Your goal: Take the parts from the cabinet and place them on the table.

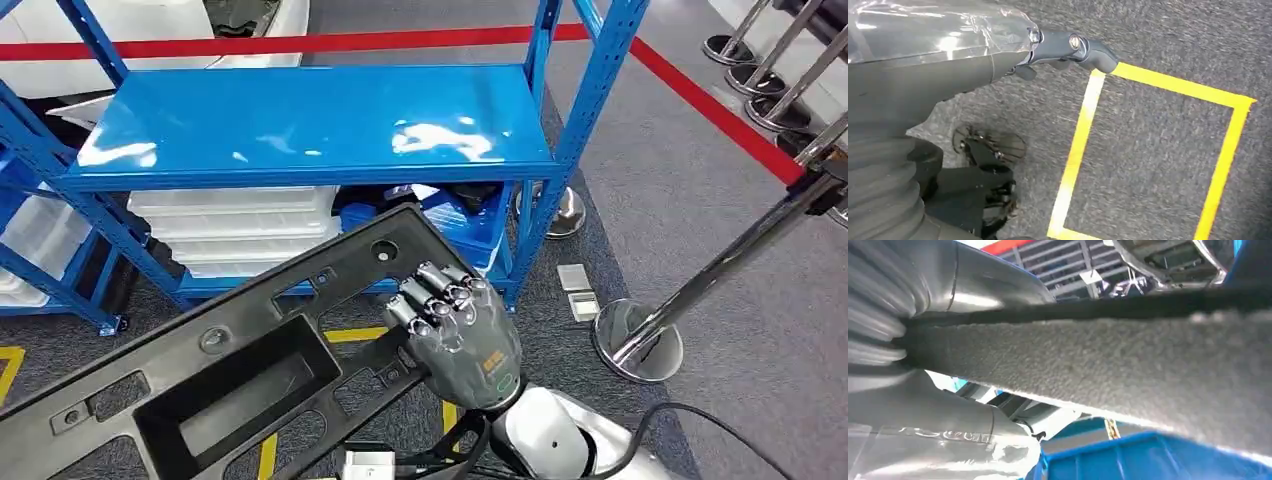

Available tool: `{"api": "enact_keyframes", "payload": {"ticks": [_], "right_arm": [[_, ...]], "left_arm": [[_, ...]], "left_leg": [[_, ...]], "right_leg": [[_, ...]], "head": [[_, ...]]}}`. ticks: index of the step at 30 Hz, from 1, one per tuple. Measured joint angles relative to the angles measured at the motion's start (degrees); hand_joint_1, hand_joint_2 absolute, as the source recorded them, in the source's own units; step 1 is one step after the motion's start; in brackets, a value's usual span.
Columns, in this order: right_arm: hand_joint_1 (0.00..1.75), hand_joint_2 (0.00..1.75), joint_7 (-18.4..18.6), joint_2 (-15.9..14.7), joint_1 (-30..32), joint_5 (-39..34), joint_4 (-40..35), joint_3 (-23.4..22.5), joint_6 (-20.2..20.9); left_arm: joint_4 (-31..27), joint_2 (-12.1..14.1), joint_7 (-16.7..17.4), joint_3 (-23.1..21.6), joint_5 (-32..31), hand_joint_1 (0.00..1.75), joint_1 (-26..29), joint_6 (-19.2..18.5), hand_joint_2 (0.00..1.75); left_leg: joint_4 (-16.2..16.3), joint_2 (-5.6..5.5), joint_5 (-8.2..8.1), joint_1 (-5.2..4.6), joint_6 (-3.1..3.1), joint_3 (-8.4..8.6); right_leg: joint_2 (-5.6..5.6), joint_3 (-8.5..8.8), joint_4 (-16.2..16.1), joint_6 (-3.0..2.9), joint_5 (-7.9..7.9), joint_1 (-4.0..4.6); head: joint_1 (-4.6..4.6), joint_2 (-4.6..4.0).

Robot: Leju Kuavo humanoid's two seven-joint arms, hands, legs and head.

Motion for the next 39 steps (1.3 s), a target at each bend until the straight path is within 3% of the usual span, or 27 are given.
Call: {"api": "enact_keyframes", "payload": {"ticks": [1,2,4,6,9,10,11,12,14,15,17,19,20,21,22,24,25,27,29,30,31,32,34,35,36,37,39], "right_arm": [[1.75,1.75,0.00,0.00,0.10,-0.47,0.11,0.00,-0.06],[1.75,1.75,0.00,0.00,0.11,-0.91,0.19,0.00,-0.11],[1.75,1.75,0.04,0.00,0.10,-1.66,0.24,-0.02,-0.18],[1.75,1.75,0.20,0.02,0.03,-2.31,0.24,-0.06,-0.28],[1.75,1.75,0.81,0.04,0.07,-3.82,0.59,-0.11,-0.22],[1.75,1.75,1.01,0.07,0.05,-4.42,0.74,-0.13,-0.22],[1.75,1.75,1.03,0.13,0.05,-5.22,0.85,-0.22,-0.26],[1.75,1.75,1.03,0.15,0.05,-6.17,0.87,-0.31,-0.37],[1.75,1.75,1.01,0.28,0.13,-8.41,1.09,-0.52,-0.96],[1.75,1.75,0.94,0.31,0.31,-9.51,1.18,-0.72,-1.38],[1.75,1.75,0.83,0.31,0.61,-10.68,1.38,-1.07,-1.88],[1.75,1.75,0.76,0.31,0.68,-11.15,1.46,-1.36,-2.01],[1.75,1.75,0.63,0.33,0.68,-11.28,1.49,-1.55,-2.08],[1.75,1.75,0.51,0.33,0.67,-11.25,1.53,-1.75,-2.40],[1.75,1.75,0.31,0.39,0.75,-11.17,1.57,-1.95,-2.73],[1.75,1.75,0.22,0.46,0.81,-11.21,1.64,-2.30,-3.19],[1.75,1.75,0.22,0.46,0.81,-11.32,1.64,-2.47,-3.28],[1.75,1.75,0.22,0.46,0.91,-11.74,1.73,-2.82,-3.43],[1.75,1.75,0.22,0.46,1.05,-12.00,1.86,-2.93,-3.56],[1.75,1.75,0.24,0.46,1.16,-12.06,2.05,-2.97,-3.56],[1.75,1.75,0.26,0.48,1.26,-12.13,2.21,-3.04,-3.54],[1.75,1.75,0.26,0.48,1.28,-12.13,2.38,-3.10,-3.54],[1.75,1.75,0.31,0.48,1.24,-12.33,2.58,-3.28,-3.52],[1.75,1.75,0.35,0.48,1.19,-12.41,2.60,-3.30,-3.50],[1.75,1.75,0.37,0.50,1.17,-12.57,2.69,-3.32,-3.48],[1.75,1.75,0.39,0.52,1.19,-12.68,2.73,-3.34,-3.50],[1.75,1.75,0.48,0.52,1.24,-12.83,2.93,-3.34,-3.47]], "left_arm": [[0.00,0.00,0.00,0.02,-0.06,0.00,0.00,0.00,1.75],[0.00,0.00,0.00,0.02,-0.09,0.00,0.00,0.00,1.75],[0.00,0.00,0.00,0.07,-0.11,0.00,-0.01,0.00,1.75],[0.00,0.00,0.00,0.17,-0.15,0.00,-0.03,0.00,1.75],[0.00,0.00,0.00,0.76,-0.31,0.00,0.03,0.00,1.75],[0.00,0.00,0.00,0.98,-0.44,0.00,0.04,0.00,1.75],[0.00,0.00,0.00,1.09,-0.61,0.00,0.05,0.00,1.75],[0.00,0.00,0.00,1.16,-0.77,0.00,0.05,0.00,1.75],[0.00,0.00,0.00,1.42,-0.94,0.00,0.05,-0.02,1.75],[0.00,0.00,0.00,1.49,-1.11,0.00,0.07,-0.02,1.75],[0.00,0.00,0.00,1.57,-1.38,0.00,0.07,-0.02,1.75],[0.00,0.00,0.00,1.64,-1.49,0.00,-0.01,-0.02,1.75],[0.00,0.00,0.00,1.75,-1.57,0.00,-0.06,-0.02,1.75],[0.00,0.00,0.00,1.90,-1.79,0.00,-0.10,-0.02,1.75],[0.00,0.00,0.00,1.99,-1.92,0.00,-0.05,-0.02,1.75],[0.00,0.00,0.00,2.14,-1.94,0.00,-0.04,-0.02,1.75],[0.00,0.00,0.00,2.23,-1.99,0.00,-0.05,-0.02,1.75],[0.00,-0.02,0.00,2.40,-2.05,0.00,-0.13,-0.02,1.75],[0.00,-0.02,0.00,2.47,-2.10,0.00,-0.05,-0.02,1.75],[0.00,-0.02,0.00,2.49,-2.10,0.00,-0.03,-0.02,1.75],[0.00,-0.02,0.00,2.54,-2.10,0.00,-0.01,-0.02,1.75],[0.00,-0.02,0.00,2.60,-2.10,0.00,-0.01,-0.02,1.75],[0.00,-0.07,0.00,2.69,-2.19,0.00,-0.02,-0.02,1.75],[0.00,-0.07,0.00,2.80,-2.30,0.00,-0.04,-0.02,1.75],[0.00,-0.07,0.00,2.84,-2.40,0.00,-0.08,-0.02,1.75],[0.00,-0.07,0.00,2.89,-2.45,0.00,-0.08,-0.02,1.75],[0.00,-0.07,0.00,2.95,-2.45,0.00,0.01,-0.02,1.75]], "left_leg": [[0.28,0.01,0.32,-0.03,-0.07,-0.73],[0.68,0.01,0.58,-0.03,-0.16,-1.49],[1.53,-0.01,0.86,-0.02,-0.43,-2.65],[2.48,0.00,1.17,-0.28,-1.00,-3.35],[2.46,-0.05,2.43,-0.14,-2.25,-3.74],[2.97,-0.31,1.70,-0.05,-2.64,-4.02],[4.29,-0.42,-0.05,0.01,-3.11,-4.63],[7.46,-0.42,-2.94,0.07,-3.34,-5.79],[15.68,-0.41,-7.79,0.30,-3.76,-8.34],[18.71,-0.41,-8.42,0.41,-3.92,-8.94],[16.95,-0.41,-5.85,0.52,-3.83,-6.60],[7.32,-0.45,-2.07,0.55,-3.45,-0.38],[2.91,-0.59,-2.02,0.53,-3.02,2.08],[1.36,-0.76,-2.31,0.26,-2.71,2.86],[1.13,-0.73,-2.14,0.17,-2.46,2.45],[0.98,-0.71,-2.12,0.02,-2.19,2.18],[0.22,-0.62,-1.64,0.60,-1.43,2.02],[0.05,-0.34,-0.89,0.62,-0.51,1.46],[0.40,-0.23,-0.38,0.40,-0.02,0.39],[0.64,-0.21,-0.16,0.33,-0.03,-0.18],[0.88,-0.20,0.02,0.31,-0.06,-0.65],[1.17,-0.21,0.15,0.34,-0.19,-1.09],[1.92,-0.23,0.27,0.51,-0.42,-1.71],[2.36,-0.23,0.25,0.51,-0.55,-2.01],[2.83,-0.26,0.34,0.07,-1.03,-2.59],[2.97,-0.31,0.71,0.04,-1.44,-2.97],[2.79,-0.28,1.24,0.10,-2.13,-3.17]], "right_leg": [[0.00,0.86,0.12,-0.02,1.43,0.00],[0.00,3.04,-2.15,-0.14,3.61,0.00],[-0.01,8.77,-10.23,-0.42,6.74,-0.01],[0.07,12.72,-17.63,-0.95,4.69,0.47],[0.21,11.89,-17.57,-1.91,5.13,0.72],[-0.06,11.64,-18.02,-2.62,5.74,0.07],[-0.08,11.20,-18.02,-3.01,6.12,0.13],[-0.15,10.72,-18.00,-3.54,6.46,0.15],[-0.27,9.74,-17.95,-3.90,7.16,0.30],[-0.30,9.21,-17.89,-3.90,7.52,0.35],[-0.32,8.35,-17.68,-3.73,8.07,0.35],[-0.25,7.89,-17.42,-3.44,8.37,0.32],[-0.26,7.74,-17.29,-3.30,8.46,0.32],[-0.26,7.44,-17.11,-3.02,8.58,0.62],[-0.31,7.28,-17.11,-2.35,9.06,0.53],[-0.31,7.01,-17.17,-1.67,9.53,0.44],[-0.29,6.75,-16.97,-1.37,9.24,0.67],[-0.07,5.32,-13.32,-1.17,5.47,0.51],[0.03,1.81,-4.10,-0.94,0.32,0.44],[0.03,0.66,-0.59,-0.77,-0.90,0.43],[0.02,0.83,0.08,-0.70,-0.66,0.40],[0.02,2.40,-1.90,-0.64,0.77,0.36],[0.00,8.09,-11.27,-0.69,5.13,0.20],[0.00,10.22,-15.70,-0.72,5.76,0.07],[0.06,10.29,-16.63,-0.76,5.27,0.52],[0.24,9.80,-16.41,-1.42,5.65,0.41],[0.33,9.33,-16.16,-1.96,6.01,0.63]], "head": [[0.05,0.00],[0.11,0.00],[0.26,0.00],[0.40,0.00],[0.33,0.00],[0.35,0.00],[0.11,0.00],[-0.40,0.00],[-0.63,0.00],[-0.70,0.00],[-0.72,0.00],[-0.83,0.00],[-0.87,0.00],[-0.90,0.00],[-0.87,0.00],[-0.90,0.00],[-0.85,0.00],[-0.52,0.00],[-0.04,0.00],[0.00,0.00],[0.02,0.00],[0.04,0.00],[0.22,0.00],[0.33,0.00],[0.46,0.00],[0.46,0.00],[0.11,0.00]]}}
